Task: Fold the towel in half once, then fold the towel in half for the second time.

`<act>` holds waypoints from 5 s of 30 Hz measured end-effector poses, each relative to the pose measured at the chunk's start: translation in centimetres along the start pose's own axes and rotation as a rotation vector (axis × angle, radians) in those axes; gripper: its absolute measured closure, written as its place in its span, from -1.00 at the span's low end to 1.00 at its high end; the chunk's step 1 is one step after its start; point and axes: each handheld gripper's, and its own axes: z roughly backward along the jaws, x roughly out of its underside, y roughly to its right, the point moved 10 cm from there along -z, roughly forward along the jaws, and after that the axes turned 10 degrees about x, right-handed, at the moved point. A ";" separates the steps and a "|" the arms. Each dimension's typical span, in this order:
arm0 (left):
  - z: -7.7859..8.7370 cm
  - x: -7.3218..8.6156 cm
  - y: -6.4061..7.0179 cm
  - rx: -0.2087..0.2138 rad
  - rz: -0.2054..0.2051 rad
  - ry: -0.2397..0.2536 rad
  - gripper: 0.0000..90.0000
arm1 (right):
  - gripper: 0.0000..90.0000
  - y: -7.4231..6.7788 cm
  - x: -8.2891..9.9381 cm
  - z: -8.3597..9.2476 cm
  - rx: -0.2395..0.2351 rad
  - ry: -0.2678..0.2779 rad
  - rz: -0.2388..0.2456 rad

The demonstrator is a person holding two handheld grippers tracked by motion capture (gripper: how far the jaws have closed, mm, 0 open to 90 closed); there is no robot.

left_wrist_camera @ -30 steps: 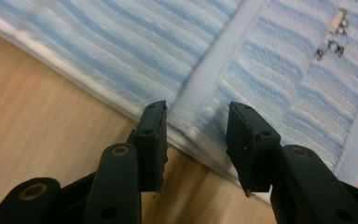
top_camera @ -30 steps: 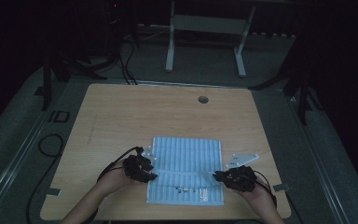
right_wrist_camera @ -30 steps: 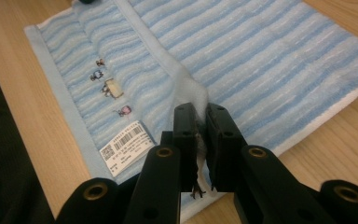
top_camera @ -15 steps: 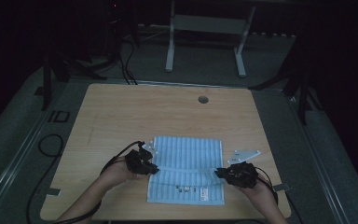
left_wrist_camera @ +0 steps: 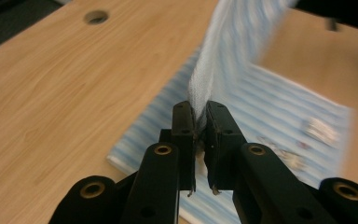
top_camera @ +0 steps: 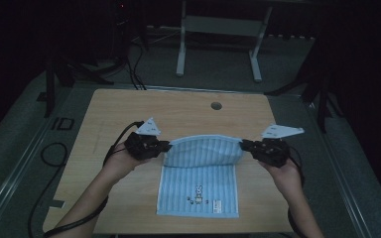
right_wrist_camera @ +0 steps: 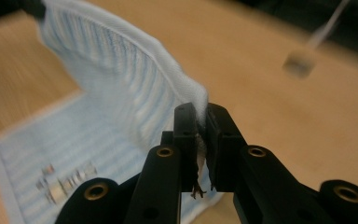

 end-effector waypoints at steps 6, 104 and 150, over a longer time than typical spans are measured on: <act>-2.0 7.8 5.5 0.165 -0.055 -0.224 0.84 | 0.84 -5.2 7.6 2.6 -0.132 -0.126 -0.008; -5.4 2.6 -10.6 -0.056 0.140 -0.134 0.95 | 0.88 3.7 1.2 -11.5 0.001 -0.340 0.085; -3.3 12.1 4.1 0.182 0.087 -0.176 0.25 | 0.42 -6.5 14.3 -1.1 -0.187 -0.357 0.058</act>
